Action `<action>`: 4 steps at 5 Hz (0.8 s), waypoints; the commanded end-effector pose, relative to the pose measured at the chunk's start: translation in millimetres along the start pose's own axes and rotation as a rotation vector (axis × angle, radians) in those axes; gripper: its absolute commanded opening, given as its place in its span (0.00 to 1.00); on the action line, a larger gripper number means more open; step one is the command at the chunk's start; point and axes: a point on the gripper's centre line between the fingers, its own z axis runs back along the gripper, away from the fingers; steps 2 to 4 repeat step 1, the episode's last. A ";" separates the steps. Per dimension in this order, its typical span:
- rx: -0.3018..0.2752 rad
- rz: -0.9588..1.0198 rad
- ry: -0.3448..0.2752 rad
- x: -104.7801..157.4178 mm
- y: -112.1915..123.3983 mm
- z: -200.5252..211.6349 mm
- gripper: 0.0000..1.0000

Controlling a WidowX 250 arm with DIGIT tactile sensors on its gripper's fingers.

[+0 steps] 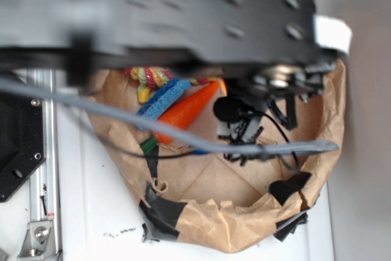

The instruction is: Grab the yellow duck.

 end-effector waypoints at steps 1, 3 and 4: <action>-0.035 0.122 -0.025 -12.1 -6.0 41.9 0.00; -0.035 0.122 -0.025 -12.1 -6.0 41.9 0.00; -0.035 0.122 -0.025 -12.1 -6.0 41.9 0.00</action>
